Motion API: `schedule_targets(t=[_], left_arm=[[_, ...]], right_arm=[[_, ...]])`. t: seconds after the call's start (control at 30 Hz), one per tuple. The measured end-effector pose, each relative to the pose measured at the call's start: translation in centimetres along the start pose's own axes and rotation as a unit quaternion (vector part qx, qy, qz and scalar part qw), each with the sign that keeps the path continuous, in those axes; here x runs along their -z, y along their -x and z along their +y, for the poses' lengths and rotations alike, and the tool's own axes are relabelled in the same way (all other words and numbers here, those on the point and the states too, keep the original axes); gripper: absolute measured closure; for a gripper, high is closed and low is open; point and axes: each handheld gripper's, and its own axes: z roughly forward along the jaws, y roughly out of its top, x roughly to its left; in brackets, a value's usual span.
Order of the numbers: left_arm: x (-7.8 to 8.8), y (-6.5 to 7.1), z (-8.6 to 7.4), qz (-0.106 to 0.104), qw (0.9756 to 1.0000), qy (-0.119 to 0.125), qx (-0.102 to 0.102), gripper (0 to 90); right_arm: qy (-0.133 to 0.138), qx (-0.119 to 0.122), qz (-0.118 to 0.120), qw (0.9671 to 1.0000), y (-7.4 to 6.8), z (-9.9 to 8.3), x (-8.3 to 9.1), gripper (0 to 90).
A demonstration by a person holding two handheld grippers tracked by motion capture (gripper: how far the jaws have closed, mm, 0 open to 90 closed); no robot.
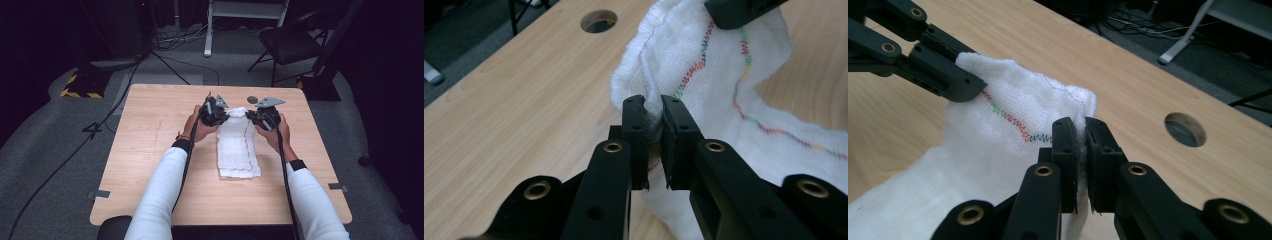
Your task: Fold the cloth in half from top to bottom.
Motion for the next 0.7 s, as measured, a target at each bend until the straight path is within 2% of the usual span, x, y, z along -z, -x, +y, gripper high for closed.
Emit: schedule_targets(t=[0.17,0.33,0.43,0.7], left_arm=[[0.5,0.9,-1.2,-0.014,0.9998,0.008,-0.015,81.4],[1.1,1.8,-1.8,-0.025,0.9993,0.019,-0.02,80.4],[1.4,2.5,-2.1,-0.031,0.9986,0.017,-0.038,79.8],[2.3,4.3,-3.1,-0.049,0.9969,0.018,-0.059,79.7]], right_arm=[[-0.002,0.005,0.022,0.9997,-0.8,-0.9,0.8,84.5],[-0.002,0.004,0.042,0.9991,-1.2,-2.0,1.6,84.5],[-0.003,0.005,0.053,0.9986,-1.4,-2.7,1.9,84.4],[-0.005,0.014,0.079,0.9968,-2.1,-3.9,3.3,84.4]])
